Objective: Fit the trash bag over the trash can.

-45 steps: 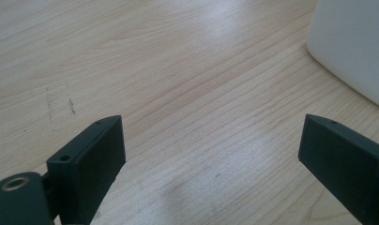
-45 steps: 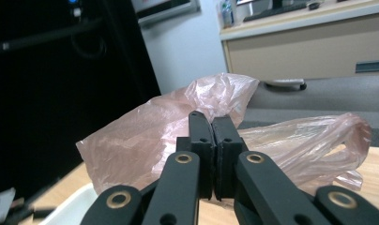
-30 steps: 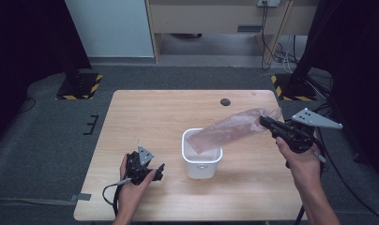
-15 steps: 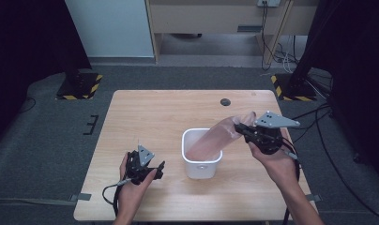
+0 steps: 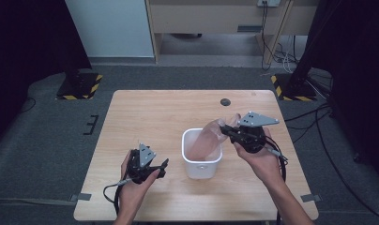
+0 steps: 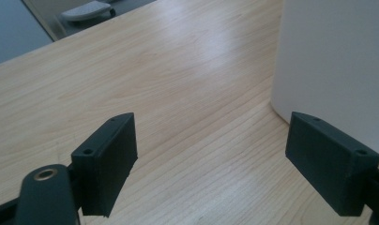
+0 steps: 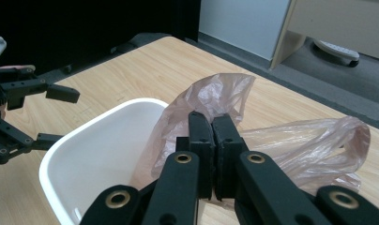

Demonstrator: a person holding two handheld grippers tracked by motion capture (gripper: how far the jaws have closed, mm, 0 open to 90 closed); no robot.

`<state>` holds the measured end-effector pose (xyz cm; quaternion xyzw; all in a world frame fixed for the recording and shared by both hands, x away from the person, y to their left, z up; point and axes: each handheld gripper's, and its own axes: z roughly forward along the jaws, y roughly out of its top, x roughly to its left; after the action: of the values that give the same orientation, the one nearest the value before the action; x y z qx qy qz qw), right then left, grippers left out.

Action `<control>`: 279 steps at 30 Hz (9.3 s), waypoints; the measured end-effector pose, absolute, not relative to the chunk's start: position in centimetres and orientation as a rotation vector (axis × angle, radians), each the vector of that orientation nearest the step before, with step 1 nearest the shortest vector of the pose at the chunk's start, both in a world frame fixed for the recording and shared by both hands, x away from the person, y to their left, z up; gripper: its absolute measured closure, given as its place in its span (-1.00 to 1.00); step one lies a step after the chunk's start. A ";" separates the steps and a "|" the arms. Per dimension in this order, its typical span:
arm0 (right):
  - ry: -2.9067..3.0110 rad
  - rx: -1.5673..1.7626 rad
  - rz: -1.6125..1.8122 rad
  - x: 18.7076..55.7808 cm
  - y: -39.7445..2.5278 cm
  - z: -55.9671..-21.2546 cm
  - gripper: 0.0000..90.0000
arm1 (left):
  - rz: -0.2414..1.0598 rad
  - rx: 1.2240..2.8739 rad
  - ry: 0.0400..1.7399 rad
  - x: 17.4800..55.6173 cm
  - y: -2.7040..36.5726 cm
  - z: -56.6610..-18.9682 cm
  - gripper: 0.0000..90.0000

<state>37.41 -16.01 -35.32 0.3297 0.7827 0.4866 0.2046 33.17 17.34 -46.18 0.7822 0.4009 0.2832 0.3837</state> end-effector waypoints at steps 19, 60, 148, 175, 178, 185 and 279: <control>2.234 0.892 1.363 38.1 -14.2 -36.4 0.96 | 0.687 1.934 0.926 32.4 15.4 -42.2 -0.57; 2.302 0.778 1.347 37.9 -11.0 -35.6 0.97 | 0.641 2.090 0.669 35.7 8.4 -37.0 -0.13; 2.241 0.857 1.296 36.4 -15.3 -38.1 1.00 | 0.544 1.940 0.846 36.6 11.4 -37.5 1.00; 2.270 0.852 1.297 36.9 -13.3 -38.5 1.00 | 0.587 1.903 0.792 35.6 9.9 -37.6 0.09; 2.278 0.846 1.292 36.7 -13.1 -38.5 1.00 | 0.594 1.888 0.801 35.8 9.9 -37.5 0.12; 2.284 0.823 1.291 36.4 -12.9 -38.3 1.00 | 0.612 1.907 0.836 36.5 9.6 -37.4 0.56; 2.165 0.800 1.409 33.1 -16.2 -37.0 0.36 | 0.600 1.969 0.876 39.6 11.4 -38.1 1.00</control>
<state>33.13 -16.23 -37.04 0.2888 0.7815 0.5088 0.2169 39.62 11.41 -38.14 0.7918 0.3523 0.2414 0.4368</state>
